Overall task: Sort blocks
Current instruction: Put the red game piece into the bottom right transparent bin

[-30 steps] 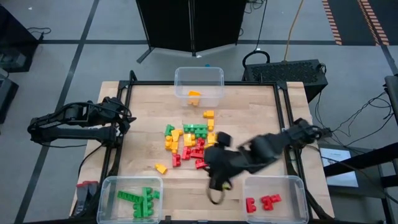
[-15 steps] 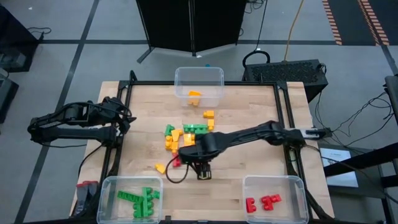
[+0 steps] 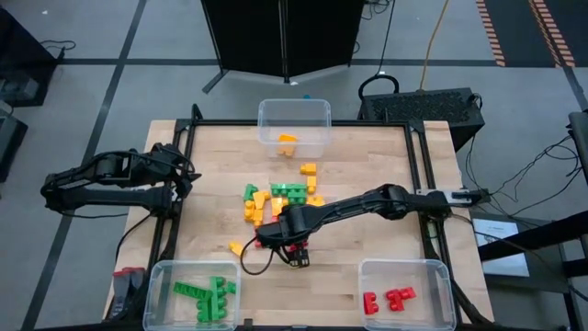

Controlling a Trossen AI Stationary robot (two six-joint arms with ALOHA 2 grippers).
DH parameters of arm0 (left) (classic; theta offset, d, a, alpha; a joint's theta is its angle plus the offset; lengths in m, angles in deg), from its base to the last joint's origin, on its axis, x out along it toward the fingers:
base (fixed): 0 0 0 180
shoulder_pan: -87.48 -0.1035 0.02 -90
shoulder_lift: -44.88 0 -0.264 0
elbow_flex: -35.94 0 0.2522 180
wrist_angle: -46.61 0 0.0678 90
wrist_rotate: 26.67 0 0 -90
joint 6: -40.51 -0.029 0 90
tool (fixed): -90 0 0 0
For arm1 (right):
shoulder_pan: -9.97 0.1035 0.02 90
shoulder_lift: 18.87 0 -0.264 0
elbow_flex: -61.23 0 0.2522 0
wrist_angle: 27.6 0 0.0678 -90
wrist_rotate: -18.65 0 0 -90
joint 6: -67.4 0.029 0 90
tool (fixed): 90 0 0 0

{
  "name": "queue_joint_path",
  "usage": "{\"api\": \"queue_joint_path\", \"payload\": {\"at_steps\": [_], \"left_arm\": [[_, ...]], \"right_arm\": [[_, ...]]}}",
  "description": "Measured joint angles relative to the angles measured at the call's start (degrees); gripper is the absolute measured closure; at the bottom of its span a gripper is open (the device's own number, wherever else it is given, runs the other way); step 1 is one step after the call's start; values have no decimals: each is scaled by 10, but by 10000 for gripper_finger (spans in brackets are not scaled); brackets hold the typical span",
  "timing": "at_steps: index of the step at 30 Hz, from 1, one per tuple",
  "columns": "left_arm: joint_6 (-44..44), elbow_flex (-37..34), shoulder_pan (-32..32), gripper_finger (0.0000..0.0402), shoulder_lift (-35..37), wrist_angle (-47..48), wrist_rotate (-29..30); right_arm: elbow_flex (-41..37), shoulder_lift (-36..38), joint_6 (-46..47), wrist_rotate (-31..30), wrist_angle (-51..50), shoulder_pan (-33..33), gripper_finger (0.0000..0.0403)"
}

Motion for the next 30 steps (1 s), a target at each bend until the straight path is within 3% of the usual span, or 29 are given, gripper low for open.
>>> {"api": "queue_joint_path", "payload": {"at_steps": [21,30], "left_arm": [[0,0,0,114,0,0,0],[-1,0,0,114,0,1,0]], "right_arm": [[3,-93,-9,23,30,-7,94],[3,-94,-6,5,22,-6,158]]}}
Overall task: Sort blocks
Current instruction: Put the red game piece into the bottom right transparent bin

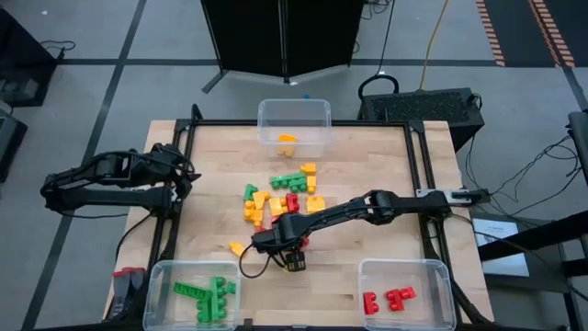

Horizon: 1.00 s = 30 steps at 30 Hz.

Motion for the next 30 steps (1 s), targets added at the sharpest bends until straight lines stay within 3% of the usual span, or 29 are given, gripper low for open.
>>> {"api": "queue_joint_path", "payload": {"at_steps": [5,13,23,30], "left_arm": [[0,0,0,114,0,0,0],[0,0,0,114,0,0,0],[1,0,0,114,0,0,0],[1,0,0,114,0,0,0]], "right_arm": [[0,0,5,-3,-12,0,225],[-3,6,15,-6,-17,5,388],[-4,55,32,-18,-20,6,393],[-3,129,116,0,-119,7,370]]}}
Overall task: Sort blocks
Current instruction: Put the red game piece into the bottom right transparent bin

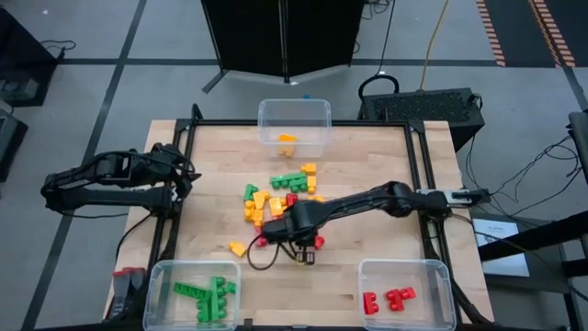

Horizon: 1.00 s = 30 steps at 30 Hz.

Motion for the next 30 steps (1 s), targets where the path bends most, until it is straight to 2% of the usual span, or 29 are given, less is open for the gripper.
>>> {"api": "queue_joint_path", "payload": {"at_steps": [2,6,9,13,18,23,26,30], "left_arm": [[0,0,0,114,0,0,0],[0,0,0,114,0,0,0],[0,0,0,114,0,0,0],[0,0,0,114,0,0,0],[-2,0,0,114,0,0,0],[-5,0,0,114,0,0,0],[-5,0,0,114,0,0,0],[-2,0,0,114,0,0,0]], "right_arm": [[0,30,34,-32,-31,7,370],[-5,76,130,-88,-30,19,367],[-21,106,191,-104,-31,21,354],[-87,151,274,-114,-31,24,316],[-230,213,399,-103,-24,24,246],[-353,249,435,-25,137,23,159],[-389,254,455,-8,251,23,113],[-412,254,466,-18,301,20,77]]}}
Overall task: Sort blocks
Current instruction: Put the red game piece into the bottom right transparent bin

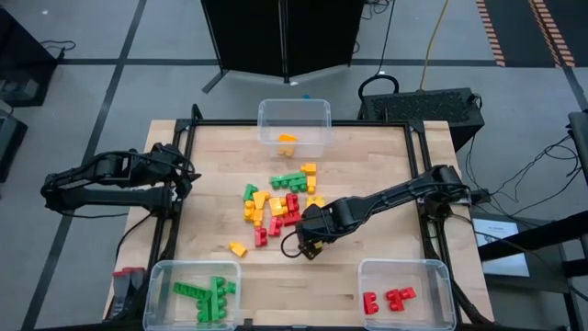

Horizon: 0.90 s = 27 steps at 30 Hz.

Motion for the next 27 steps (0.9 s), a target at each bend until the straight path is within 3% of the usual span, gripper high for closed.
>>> {"api": "queue_joint_path", "payload": {"at_steps": [5,13,21,27], "left_arm": [[2,0,0,114,0,0,0],[2,0,0,114,0,0,0],[3,0,0,114,0,0,0],[16,0,0,114,0,0,0]], "right_arm": [[-40,0,17,-37,-1,-13,75],[-75,0,19,-17,106,-24,74],[-75,-22,1,-32,109,-24,74],[-75,-70,-17,5,133,-23,74]]}}
